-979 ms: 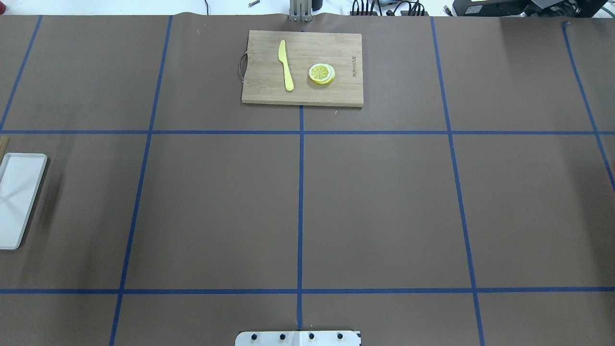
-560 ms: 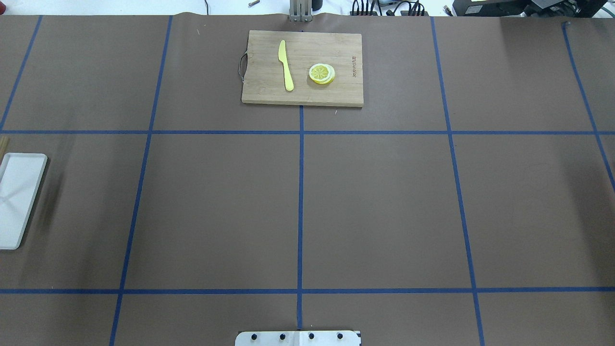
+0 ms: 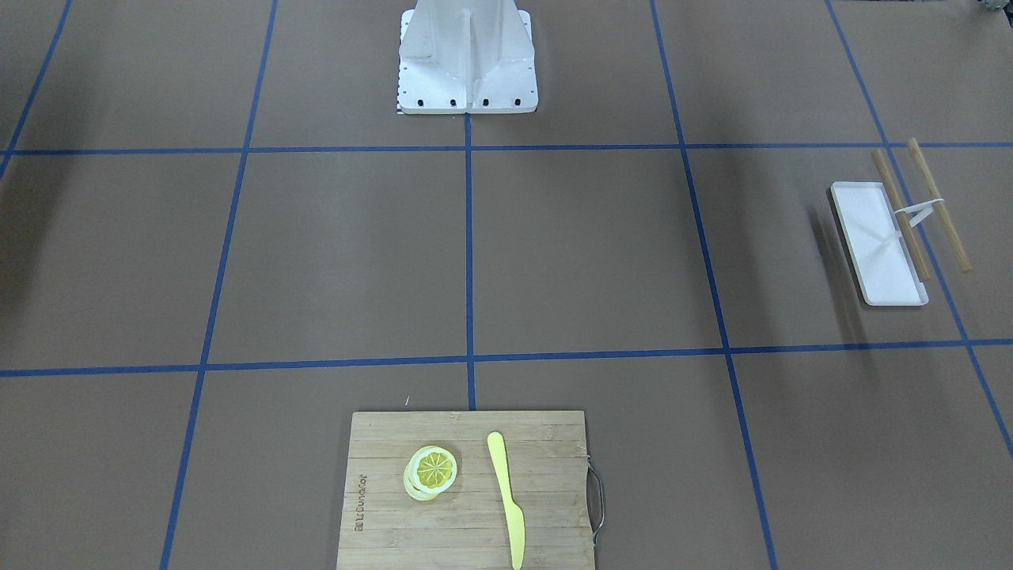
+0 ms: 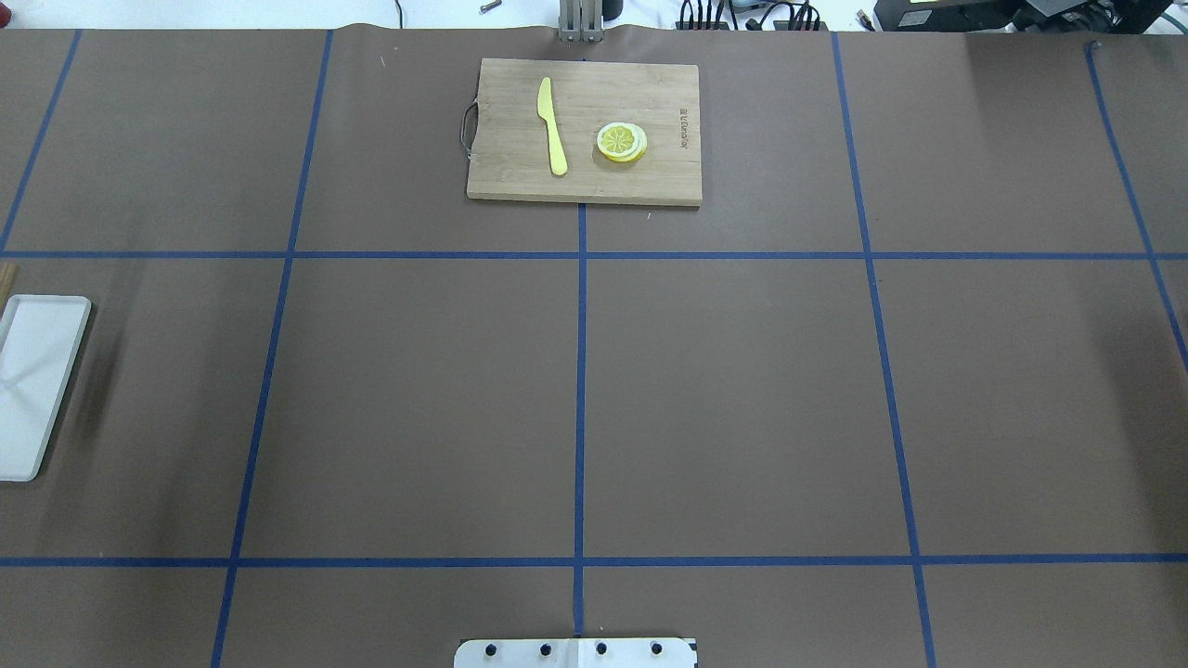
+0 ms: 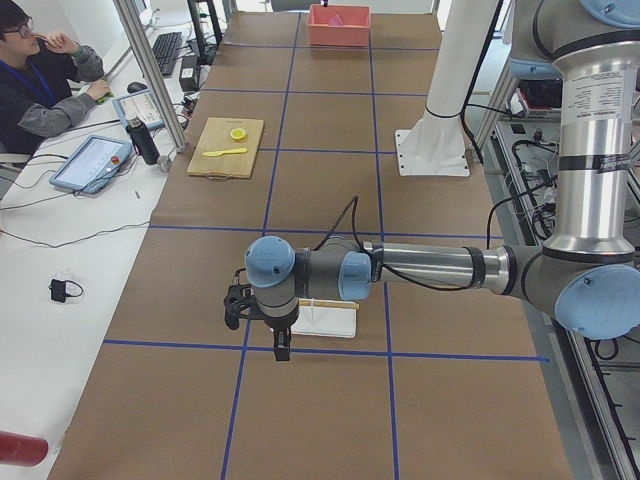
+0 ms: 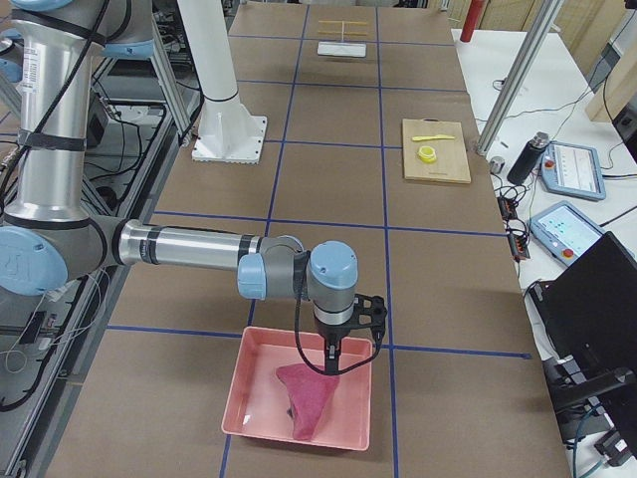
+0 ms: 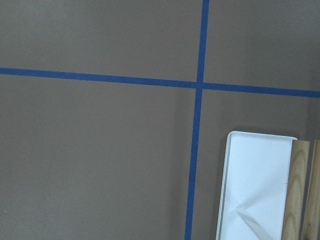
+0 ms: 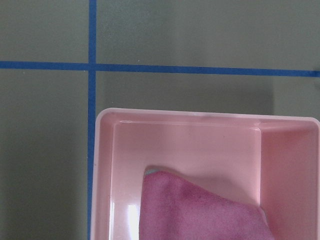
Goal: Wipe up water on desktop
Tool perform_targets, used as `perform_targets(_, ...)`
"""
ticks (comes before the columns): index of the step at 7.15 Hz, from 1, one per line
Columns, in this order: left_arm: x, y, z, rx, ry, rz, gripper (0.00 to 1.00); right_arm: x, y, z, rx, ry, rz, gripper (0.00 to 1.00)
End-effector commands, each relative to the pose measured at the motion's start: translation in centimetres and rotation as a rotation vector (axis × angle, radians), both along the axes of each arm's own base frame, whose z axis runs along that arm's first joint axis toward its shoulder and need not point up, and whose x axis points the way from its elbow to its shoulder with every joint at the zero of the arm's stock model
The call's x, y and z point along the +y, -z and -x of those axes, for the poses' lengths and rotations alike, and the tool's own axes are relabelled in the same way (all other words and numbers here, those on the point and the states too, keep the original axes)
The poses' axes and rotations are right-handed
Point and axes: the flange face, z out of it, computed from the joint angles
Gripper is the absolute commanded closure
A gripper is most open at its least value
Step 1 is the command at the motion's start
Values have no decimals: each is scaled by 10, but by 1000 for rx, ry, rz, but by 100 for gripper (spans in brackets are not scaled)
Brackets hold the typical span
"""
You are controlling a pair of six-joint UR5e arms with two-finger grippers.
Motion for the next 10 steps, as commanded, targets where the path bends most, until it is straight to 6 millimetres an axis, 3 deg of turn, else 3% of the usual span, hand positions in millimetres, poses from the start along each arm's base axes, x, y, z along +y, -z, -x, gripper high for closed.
perform_targets(1, -1, 1, 0, 0, 0, -1, 1, 0, 4, 0, -1, 3, -11, 0)
perform_targets(10, -1, 1, 0, 2, 0, -3, 1, -1, 12, 2, -20, 4, -23, 0)
